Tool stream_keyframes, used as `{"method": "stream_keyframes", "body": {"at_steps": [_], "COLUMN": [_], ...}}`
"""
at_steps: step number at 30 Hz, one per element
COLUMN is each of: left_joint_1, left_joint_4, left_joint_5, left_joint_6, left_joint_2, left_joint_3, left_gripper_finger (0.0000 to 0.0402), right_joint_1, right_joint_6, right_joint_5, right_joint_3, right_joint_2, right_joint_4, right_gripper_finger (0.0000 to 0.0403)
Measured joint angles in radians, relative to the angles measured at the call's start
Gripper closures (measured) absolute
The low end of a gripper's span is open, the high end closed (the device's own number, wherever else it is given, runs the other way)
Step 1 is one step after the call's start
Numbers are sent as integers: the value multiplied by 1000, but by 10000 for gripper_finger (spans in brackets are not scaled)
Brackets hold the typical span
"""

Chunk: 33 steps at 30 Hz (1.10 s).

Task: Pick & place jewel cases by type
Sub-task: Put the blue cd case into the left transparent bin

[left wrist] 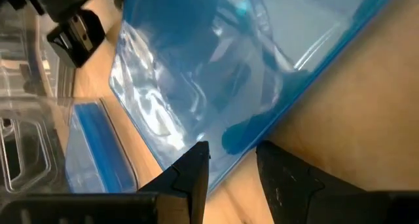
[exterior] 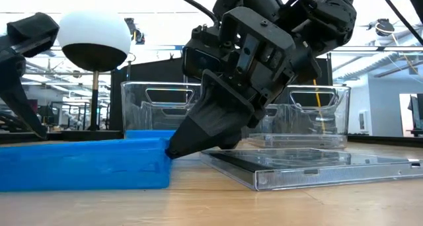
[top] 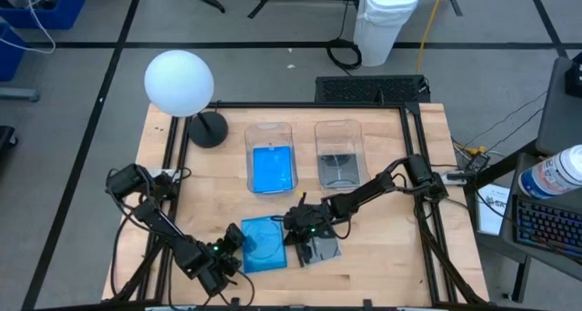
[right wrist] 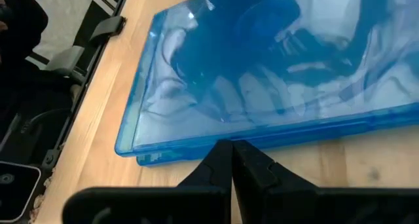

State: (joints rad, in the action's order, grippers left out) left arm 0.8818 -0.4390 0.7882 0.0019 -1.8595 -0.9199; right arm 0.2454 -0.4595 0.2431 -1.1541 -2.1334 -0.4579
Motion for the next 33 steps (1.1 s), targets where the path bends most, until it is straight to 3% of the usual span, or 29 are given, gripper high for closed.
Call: {"method": "stream_keyframes", "body": {"at_steps": [6, 11, 19, 22, 27, 33], "left_joint_1": [43, 25, -28, -25, 6, 75], "left_joint_4": [102, 207, 208, 205, 167, 30], "left_joint_5": [58, 188, 78, 50, 100, 188], "left_joint_6": [54, 70, 107, 123, 154, 103], "left_joint_2": [-2, 0, -2, -2, 3, 24], "left_joint_3": [0, -6, -3, -3, -3, -27], "left_gripper_finger": [268, 268, 271, 295, 380, 382], "right_joint_1": [23, 28, 30, 30, 31, 31], "right_joint_6": [1, -16, -12, -3, 27, 64], "right_joint_5": [-7, -60, -46, -41, -37, -29], "right_joint_3": [0, -2, -2, -2, 0, 2], "right_joint_2": [0, -5, -5, -4, -4, -2], "right_joint_4": [4, -18, -14, -11, -9, -37], "right_gripper_finger": [403, 403, 403, 403, 403, 403]}}
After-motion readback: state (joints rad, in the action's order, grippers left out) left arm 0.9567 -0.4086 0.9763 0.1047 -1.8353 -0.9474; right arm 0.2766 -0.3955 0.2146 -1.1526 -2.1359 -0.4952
